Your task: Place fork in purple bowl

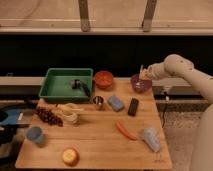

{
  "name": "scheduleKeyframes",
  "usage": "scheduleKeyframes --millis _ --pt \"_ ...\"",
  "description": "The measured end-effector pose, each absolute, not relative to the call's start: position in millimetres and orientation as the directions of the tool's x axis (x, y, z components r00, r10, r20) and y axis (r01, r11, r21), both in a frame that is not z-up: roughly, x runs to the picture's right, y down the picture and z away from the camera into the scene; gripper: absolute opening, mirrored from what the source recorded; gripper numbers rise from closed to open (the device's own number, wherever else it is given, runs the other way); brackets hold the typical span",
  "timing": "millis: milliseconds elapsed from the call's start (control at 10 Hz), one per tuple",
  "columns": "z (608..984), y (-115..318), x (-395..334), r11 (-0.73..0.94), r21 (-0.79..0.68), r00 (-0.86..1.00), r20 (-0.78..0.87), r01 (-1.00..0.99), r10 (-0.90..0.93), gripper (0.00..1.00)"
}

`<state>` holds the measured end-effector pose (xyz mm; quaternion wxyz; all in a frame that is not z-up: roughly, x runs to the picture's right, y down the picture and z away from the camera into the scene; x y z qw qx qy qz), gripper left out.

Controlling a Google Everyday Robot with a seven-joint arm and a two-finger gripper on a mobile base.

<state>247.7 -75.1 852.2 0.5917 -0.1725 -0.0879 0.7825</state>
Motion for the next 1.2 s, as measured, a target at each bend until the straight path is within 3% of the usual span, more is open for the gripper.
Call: scheduleKeyframes --millis 600,1200 --pt "885.1 -121.9 297.6 -0.443 -0.359 -0.462 -0.037 -0.821 0.886 0.00" --pt "915.6 -131.2 327.3 -0.495 -0.262 -0.499 -0.058 -0.828 0.865 0.00"
